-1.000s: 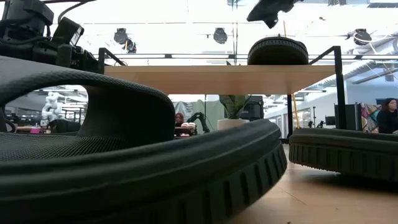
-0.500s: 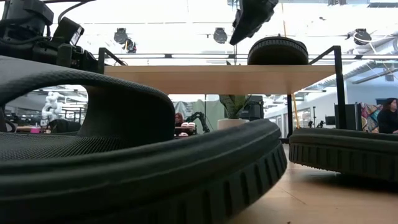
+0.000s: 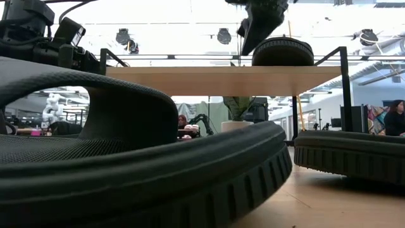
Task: Pick and place slides into the shelf
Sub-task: Put the top right black slipper on the shelf, then adjust the shelf, then put the left black slipper on the shelf
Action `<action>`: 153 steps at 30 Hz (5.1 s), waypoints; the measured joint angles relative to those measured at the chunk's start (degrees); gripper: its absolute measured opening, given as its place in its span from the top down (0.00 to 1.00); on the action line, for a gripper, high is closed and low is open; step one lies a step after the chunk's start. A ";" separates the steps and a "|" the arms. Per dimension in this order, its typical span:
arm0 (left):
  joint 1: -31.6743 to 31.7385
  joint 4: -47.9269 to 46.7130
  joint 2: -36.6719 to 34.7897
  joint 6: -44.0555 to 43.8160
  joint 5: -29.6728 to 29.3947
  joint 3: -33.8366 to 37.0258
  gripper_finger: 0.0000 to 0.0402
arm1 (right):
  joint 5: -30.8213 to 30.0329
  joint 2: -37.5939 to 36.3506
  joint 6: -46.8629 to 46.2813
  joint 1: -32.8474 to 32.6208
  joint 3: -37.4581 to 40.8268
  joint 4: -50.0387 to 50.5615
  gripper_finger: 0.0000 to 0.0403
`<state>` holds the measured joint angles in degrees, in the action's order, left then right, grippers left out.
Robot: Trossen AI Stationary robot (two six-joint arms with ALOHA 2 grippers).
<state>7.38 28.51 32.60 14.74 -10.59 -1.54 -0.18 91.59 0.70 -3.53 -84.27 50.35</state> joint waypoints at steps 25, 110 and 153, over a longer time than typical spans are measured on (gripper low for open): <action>-0.02 0.73 -0.04 0.78 -0.97 0.04 0.92 | -5.88 -6.53 1.19 -5.28 0.00 -7.38 1.00; -0.14 3.34 -2.06 7.79 -4.33 -0.02 0.92 | -17.52 -43.77 -14.06 -25.21 36.02 -16.73 1.00; -2.37 -33.99 -17.09 1.22 9.84 -21.36 1.00 | -16.02 -91.52 -2.63 -14.43 58.59 -31.66 1.00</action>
<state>5.01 -5.47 15.51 15.96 -0.75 -22.90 -16.20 0.07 -1.93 -17.96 -25.67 18.69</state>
